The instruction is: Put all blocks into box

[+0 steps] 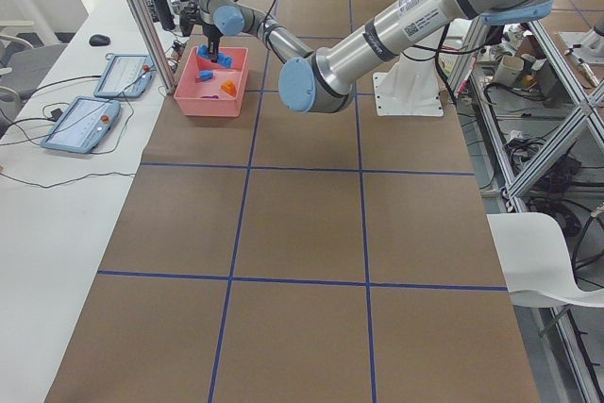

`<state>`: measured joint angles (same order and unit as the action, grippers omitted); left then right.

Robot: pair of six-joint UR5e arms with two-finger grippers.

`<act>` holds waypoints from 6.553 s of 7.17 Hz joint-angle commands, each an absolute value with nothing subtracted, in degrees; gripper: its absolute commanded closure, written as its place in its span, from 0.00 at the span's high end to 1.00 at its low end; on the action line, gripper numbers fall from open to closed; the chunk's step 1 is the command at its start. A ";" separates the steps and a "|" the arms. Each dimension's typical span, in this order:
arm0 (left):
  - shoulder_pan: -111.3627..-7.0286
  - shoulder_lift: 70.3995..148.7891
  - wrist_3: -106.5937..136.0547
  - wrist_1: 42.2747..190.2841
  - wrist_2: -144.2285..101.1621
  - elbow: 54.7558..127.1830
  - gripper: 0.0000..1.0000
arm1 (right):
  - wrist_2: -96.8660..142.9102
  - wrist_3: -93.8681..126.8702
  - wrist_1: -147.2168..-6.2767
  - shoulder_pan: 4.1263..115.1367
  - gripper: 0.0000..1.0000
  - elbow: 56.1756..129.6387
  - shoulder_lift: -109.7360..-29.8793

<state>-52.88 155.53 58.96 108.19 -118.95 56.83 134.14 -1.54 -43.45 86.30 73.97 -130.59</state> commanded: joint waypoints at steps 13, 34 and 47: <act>-85.66 127.46 -9.05 84.55 -131.57 71.67 1.00 | 129.39 44.75 -92.89 63.93 0.00 78.00 -46.75; -92.46 91.07 -8.17 83.94 -136.94 98.24 1.00 | 135.62 11.78 -81.21 87.53 1.00 101.66 -97.78; -92.11 82.79 0.44 88.68 -135.44 101.16 1.00 | 132.27 7.82 -88.20 88.50 1.00 100.19 -97.92</act>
